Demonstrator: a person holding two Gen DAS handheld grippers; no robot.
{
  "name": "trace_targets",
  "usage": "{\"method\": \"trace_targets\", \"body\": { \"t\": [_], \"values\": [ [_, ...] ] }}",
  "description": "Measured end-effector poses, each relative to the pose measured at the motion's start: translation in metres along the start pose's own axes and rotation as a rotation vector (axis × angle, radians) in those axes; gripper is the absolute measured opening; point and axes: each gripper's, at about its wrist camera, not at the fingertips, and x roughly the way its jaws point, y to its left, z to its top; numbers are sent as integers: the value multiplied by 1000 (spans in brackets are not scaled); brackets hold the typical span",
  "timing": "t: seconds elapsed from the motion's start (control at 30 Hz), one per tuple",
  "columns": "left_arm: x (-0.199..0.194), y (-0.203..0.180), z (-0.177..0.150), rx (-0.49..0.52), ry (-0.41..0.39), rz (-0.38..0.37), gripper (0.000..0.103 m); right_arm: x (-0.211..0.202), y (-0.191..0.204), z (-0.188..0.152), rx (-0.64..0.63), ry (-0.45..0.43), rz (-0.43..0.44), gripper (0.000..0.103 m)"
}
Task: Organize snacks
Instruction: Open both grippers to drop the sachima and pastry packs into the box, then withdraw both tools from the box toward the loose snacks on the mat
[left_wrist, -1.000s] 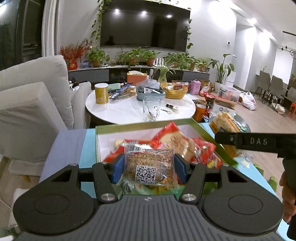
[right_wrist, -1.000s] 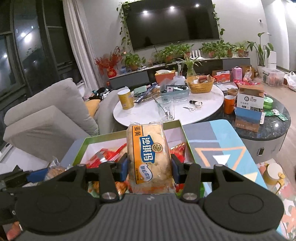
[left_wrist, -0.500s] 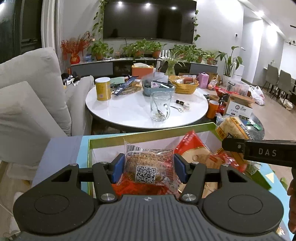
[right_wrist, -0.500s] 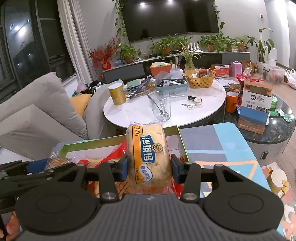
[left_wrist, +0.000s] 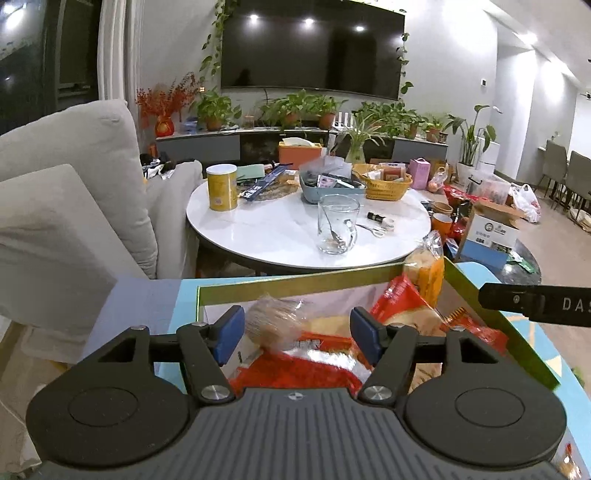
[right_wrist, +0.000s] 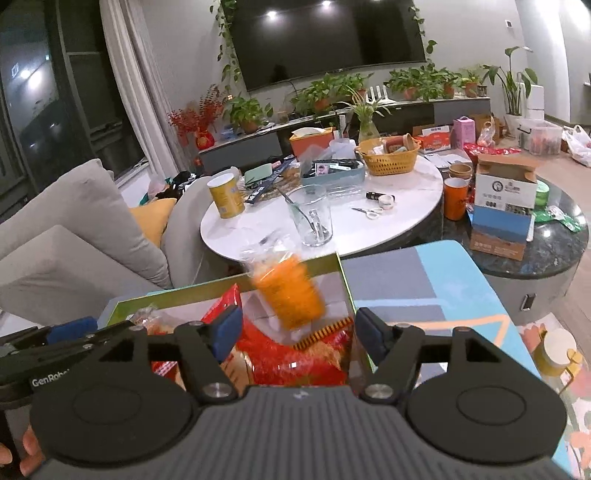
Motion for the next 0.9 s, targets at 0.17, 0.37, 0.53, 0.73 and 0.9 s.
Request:
{"method": "trace_targets", "body": {
  "t": [0.17, 0.37, 0.53, 0.73, 0.9],
  "values": [
    [-26, -4, -7, 10, -11, -10, 63, -24, 1, -5, -9, -3, 4, 61],
    [-62, -15, -20, 31, -15, -45, 66, -57, -1, -13, -23, -23, -1, 61],
    [-87, -26, -43, 40, 3, -85, 67, -77, -5, -26, -43, -18, -14, 61],
    [-106, -37, -68, 38, 44, -117, 67, -95, -14, -46, -52, 8, -33, 61],
    [-120, -47, -89, 49, 81, -139, 67, -110, -21, -62, -64, 18, -57, 61]
  ]
}}
